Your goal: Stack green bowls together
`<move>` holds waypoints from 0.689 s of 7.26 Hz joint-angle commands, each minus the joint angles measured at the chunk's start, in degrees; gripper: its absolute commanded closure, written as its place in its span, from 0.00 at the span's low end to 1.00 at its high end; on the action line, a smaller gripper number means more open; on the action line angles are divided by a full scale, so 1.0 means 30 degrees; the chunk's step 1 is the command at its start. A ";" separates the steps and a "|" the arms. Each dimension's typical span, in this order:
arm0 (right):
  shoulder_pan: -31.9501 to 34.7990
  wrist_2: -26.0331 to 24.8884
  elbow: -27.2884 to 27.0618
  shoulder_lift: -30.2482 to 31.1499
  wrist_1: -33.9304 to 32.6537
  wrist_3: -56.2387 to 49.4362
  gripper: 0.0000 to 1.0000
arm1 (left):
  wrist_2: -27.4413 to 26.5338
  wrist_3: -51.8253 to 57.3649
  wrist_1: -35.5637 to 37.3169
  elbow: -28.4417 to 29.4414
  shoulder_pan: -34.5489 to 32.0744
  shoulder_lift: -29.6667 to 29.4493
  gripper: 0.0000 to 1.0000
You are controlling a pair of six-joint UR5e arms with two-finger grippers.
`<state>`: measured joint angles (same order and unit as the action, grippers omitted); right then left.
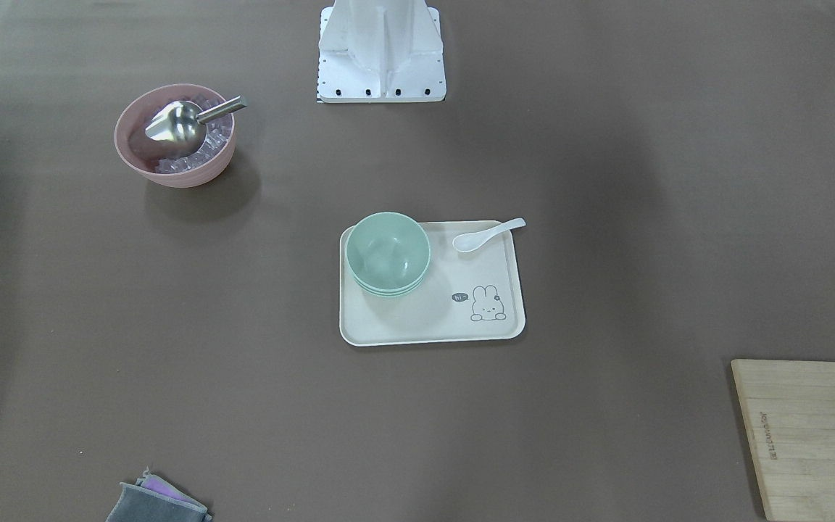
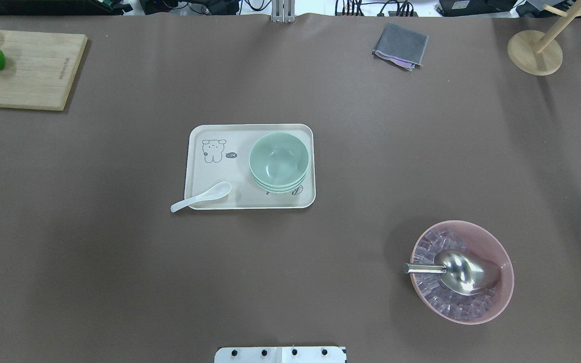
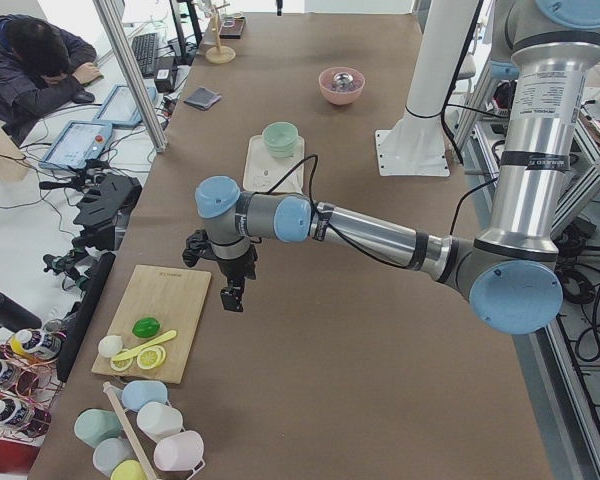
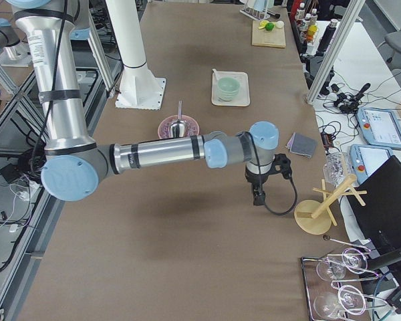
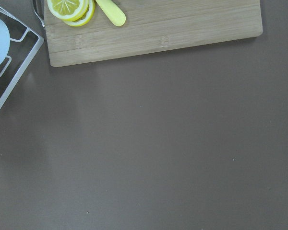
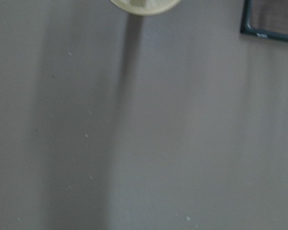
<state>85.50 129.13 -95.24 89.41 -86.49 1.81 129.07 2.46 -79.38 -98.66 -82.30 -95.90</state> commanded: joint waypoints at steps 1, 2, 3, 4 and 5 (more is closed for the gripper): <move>0.0533 -0.1060 -0.2496 0.3904 0.0088 -0.0164 0.00 | 0.0015 -0.0001 0.0036 0.0480 -0.0019 0.0032 0.02; 0.0533 -0.1002 -0.2589 0.4235 0.0234 -0.0337 0.00 | 0.0015 -0.0001 0.0035 0.0338 -0.0164 0.0062 0.02; 0.0504 -0.0508 -0.2648 0.4296 0.0177 -0.0397 0.00 | 0.0015 -0.0001 0.0064 0.0366 -0.0340 0.0120 0.02; 0.0504 0.0280 -0.2619 0.4355 0.0177 -0.0397 0.00 | 0.0044 0.0028 0.0006 0.0163 -0.1008 0.0730 0.02; 0.0504 0.0433 -0.2648 0.4385 0.0206 -0.0397 0.00 | -0.0130 0.0115 -0.0081 -0.0825 -0.0986 0.1345 0.02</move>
<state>87.02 129.08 -103.07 102.30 -85.93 0.66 129.06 2.57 -79.37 -98.62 -84.56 -93.93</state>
